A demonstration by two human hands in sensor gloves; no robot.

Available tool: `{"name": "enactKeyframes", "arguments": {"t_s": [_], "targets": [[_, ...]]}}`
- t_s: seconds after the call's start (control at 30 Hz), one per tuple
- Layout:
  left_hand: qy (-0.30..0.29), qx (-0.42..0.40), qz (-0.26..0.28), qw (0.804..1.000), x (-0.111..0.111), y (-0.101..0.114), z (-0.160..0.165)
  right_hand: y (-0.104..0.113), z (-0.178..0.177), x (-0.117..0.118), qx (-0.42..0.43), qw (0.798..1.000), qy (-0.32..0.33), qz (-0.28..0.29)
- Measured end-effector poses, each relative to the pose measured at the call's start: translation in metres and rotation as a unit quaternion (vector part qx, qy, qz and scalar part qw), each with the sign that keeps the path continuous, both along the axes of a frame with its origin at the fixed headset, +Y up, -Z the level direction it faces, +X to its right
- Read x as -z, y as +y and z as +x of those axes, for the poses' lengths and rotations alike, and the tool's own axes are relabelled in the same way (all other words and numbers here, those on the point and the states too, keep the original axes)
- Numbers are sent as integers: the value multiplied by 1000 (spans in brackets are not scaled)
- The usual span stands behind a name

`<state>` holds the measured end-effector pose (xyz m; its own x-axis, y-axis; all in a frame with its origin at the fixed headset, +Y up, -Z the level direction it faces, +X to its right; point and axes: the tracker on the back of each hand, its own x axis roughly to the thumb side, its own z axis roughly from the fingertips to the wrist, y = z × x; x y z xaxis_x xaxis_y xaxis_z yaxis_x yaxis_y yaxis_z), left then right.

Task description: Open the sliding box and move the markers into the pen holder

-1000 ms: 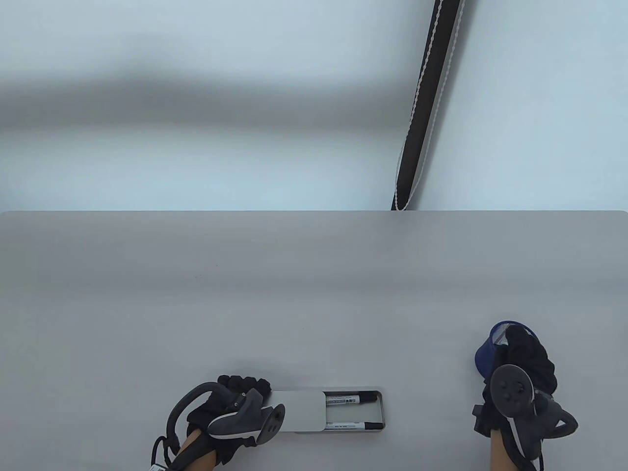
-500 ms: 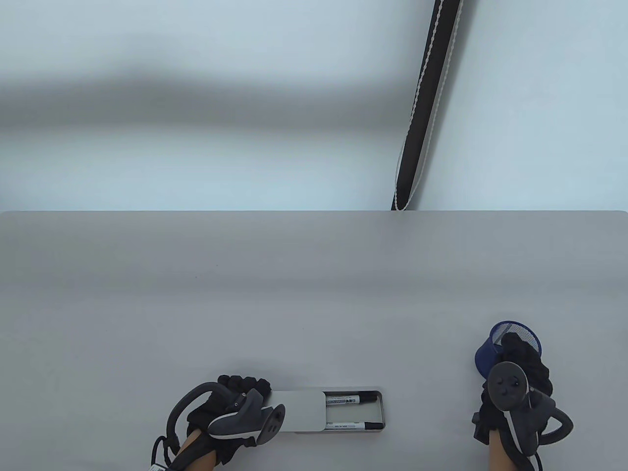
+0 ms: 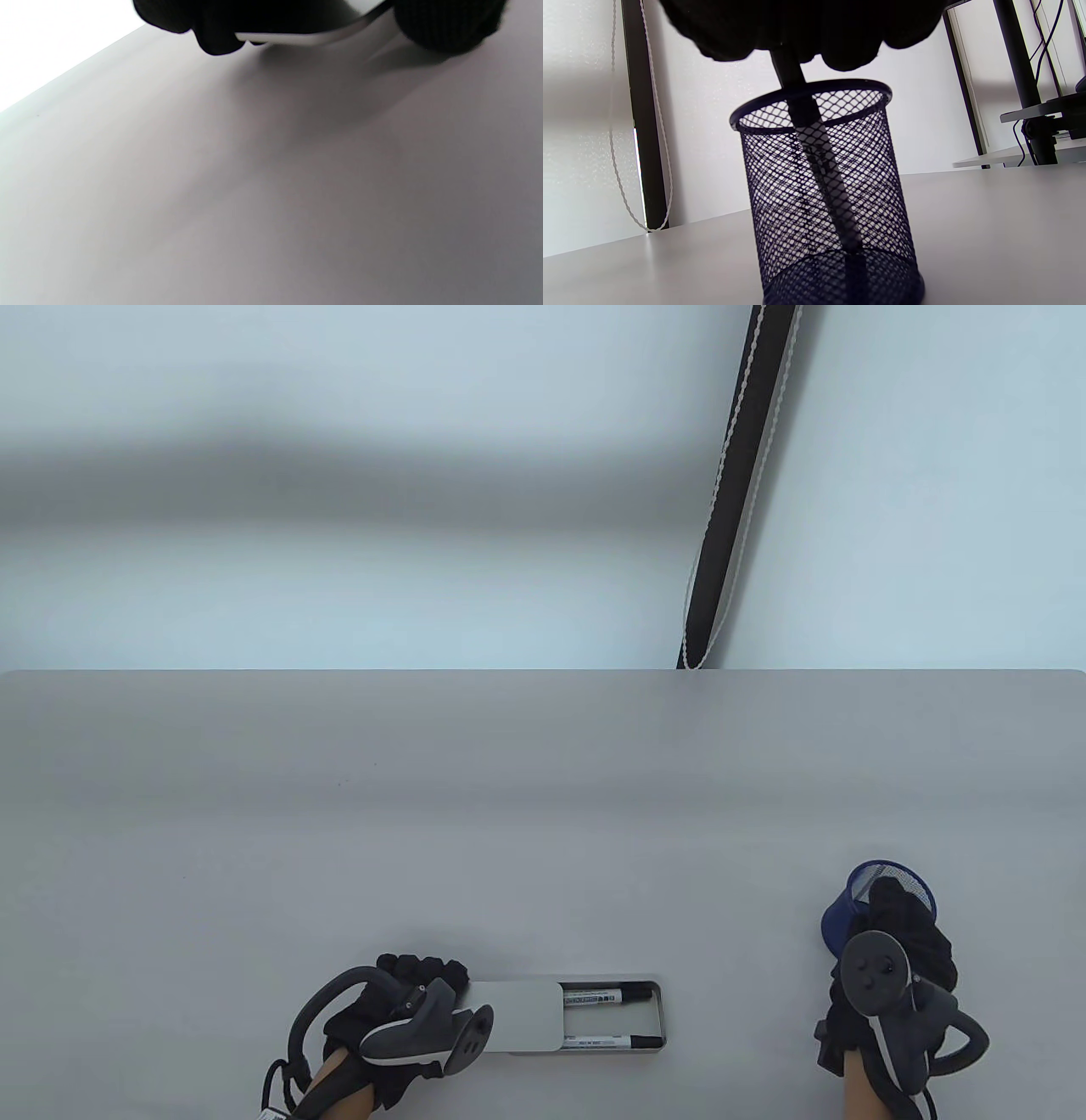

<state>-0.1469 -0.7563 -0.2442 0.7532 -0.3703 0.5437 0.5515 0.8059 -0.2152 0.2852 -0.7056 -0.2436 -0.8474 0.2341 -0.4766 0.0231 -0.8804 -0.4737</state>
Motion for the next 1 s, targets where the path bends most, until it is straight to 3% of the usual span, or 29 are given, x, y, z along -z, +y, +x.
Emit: {"name": "enactKeyframes", "arguments": {"t_s": [0.37,0.6,0.83,1.0], "targets": [[-2,3,2,1000,0,0,0,26,-31,-4,20,996,77,41],[-4,2,2,1000,0,0,1,30,-65,-4,6,988,154,32],[-9,3,0,1000,-1,-1,2,18,-104,-1,-17,968,251,-28],[-17,6,2,1000,-2,-1,3,0,-132,2,-42,940,321,-104]]}}
